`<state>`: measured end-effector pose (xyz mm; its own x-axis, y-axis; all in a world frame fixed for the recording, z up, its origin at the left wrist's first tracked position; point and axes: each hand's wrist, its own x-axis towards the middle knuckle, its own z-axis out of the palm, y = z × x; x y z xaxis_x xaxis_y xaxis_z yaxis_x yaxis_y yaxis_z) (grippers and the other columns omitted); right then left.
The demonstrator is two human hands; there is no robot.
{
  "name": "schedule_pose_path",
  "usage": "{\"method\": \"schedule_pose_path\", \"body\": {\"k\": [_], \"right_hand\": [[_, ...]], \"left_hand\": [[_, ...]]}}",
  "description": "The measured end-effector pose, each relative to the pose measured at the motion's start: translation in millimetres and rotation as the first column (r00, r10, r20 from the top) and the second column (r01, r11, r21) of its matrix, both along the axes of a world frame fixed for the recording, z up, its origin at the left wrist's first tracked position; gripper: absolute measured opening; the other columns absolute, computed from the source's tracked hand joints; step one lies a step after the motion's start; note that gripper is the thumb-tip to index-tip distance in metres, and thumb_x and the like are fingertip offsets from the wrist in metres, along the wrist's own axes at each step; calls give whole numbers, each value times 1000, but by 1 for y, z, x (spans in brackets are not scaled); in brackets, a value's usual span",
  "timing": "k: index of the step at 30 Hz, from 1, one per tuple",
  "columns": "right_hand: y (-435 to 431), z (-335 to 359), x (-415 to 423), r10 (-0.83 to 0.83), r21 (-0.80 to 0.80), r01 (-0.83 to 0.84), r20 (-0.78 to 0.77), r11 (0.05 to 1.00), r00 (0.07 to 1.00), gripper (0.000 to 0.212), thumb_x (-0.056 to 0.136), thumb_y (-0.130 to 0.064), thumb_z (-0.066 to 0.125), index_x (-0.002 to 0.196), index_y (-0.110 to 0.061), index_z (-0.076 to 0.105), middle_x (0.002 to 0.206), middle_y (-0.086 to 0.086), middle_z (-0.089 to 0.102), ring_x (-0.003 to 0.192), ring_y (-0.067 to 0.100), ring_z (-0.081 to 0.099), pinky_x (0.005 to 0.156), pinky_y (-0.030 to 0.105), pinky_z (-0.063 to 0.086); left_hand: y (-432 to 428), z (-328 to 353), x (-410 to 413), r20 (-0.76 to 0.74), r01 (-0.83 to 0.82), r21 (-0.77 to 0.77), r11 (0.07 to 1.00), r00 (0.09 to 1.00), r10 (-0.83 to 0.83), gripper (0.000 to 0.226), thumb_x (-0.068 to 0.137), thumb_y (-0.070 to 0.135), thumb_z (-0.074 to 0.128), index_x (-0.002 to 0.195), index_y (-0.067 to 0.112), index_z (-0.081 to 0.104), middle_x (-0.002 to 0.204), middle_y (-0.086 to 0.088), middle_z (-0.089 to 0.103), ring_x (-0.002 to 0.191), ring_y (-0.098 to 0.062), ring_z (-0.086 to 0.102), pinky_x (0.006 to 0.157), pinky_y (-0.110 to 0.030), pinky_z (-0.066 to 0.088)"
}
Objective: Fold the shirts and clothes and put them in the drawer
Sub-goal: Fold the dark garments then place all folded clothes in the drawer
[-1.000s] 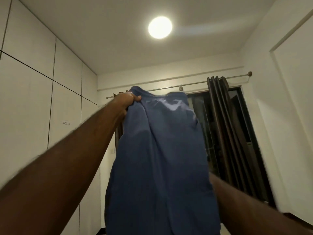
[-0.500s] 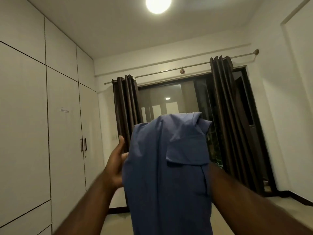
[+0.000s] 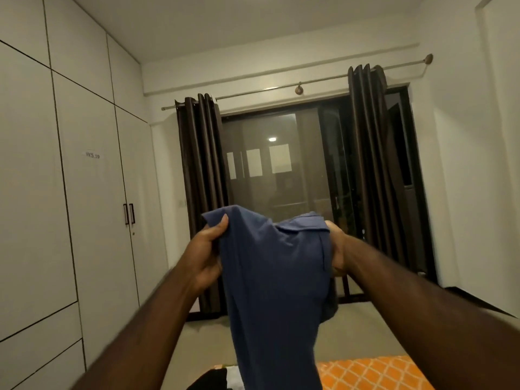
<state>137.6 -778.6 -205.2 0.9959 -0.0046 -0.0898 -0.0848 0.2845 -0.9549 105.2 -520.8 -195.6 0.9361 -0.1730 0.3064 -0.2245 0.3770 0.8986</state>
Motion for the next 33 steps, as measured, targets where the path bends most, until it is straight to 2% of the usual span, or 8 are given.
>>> {"method": "schedule_pose_path", "body": {"k": [7,11,14,21,24,26,30,33], "right_hand": [[-13,-14,-12,198,219,-219,112,951,974,98,92,-83,29,123,1,71,126,25,69,119,41,66,111,52,45],[-7,-23,-20,202,69,-225,243,972,949,54,95,-53,63,132,-15,68,129,14,70,123,35,65,107,59,47],[5,-20,-18,138,-6,-139,167,990,976,34,93,-12,71,126,-6,68,117,18,74,110,32,71,99,48,56],[22,4,-9,-41,-109,41,1,993,999,15,101,-11,61,107,1,68,101,16,74,77,25,69,64,36,59],[27,4,-9,8,-75,-9,-13,997,1000,23,104,-19,60,105,1,70,86,11,73,72,19,67,57,29,60],[26,3,-11,46,-82,-47,-12,996,999,28,99,-24,67,112,1,72,98,13,77,83,23,71,71,34,63],[19,1,-20,38,-333,-60,-72,941,997,36,85,-21,80,118,-8,73,117,12,74,110,29,66,94,47,55],[20,4,-31,-17,-309,12,-15,951,1000,31,88,-8,74,119,-9,69,117,12,73,113,29,66,101,50,53]], "left_hand": [[4,-17,17,53,-22,328,944,999,5,70,83,3,74,139,38,50,130,-3,65,119,-28,63,104,-48,51],[0,-14,36,27,-139,218,966,990,136,63,87,1,72,141,26,53,129,-8,66,116,-31,65,96,-47,55],[-3,-2,51,-10,-305,168,937,950,311,35,95,7,65,129,16,60,116,-12,68,106,-32,66,86,-44,57],[2,-23,71,227,-668,535,518,704,673,22,102,26,58,111,6,58,105,-13,63,93,-28,61,80,-39,52],[3,-26,71,61,-552,509,660,788,613,25,100,25,60,113,4,59,107,-14,64,97,-31,61,90,-44,54],[2,-24,60,-70,-395,415,819,884,462,24,95,14,64,115,2,61,103,-15,66,94,-33,62,92,-48,54],[1,-19,48,19,-258,309,915,964,266,67,89,-10,64,142,23,40,127,-8,58,112,-30,61,90,-53,58],[0,-16,47,67,-212,296,932,977,201,90,86,-16,66,148,37,29,140,-10,48,121,-31,60,92,-51,59]]}}
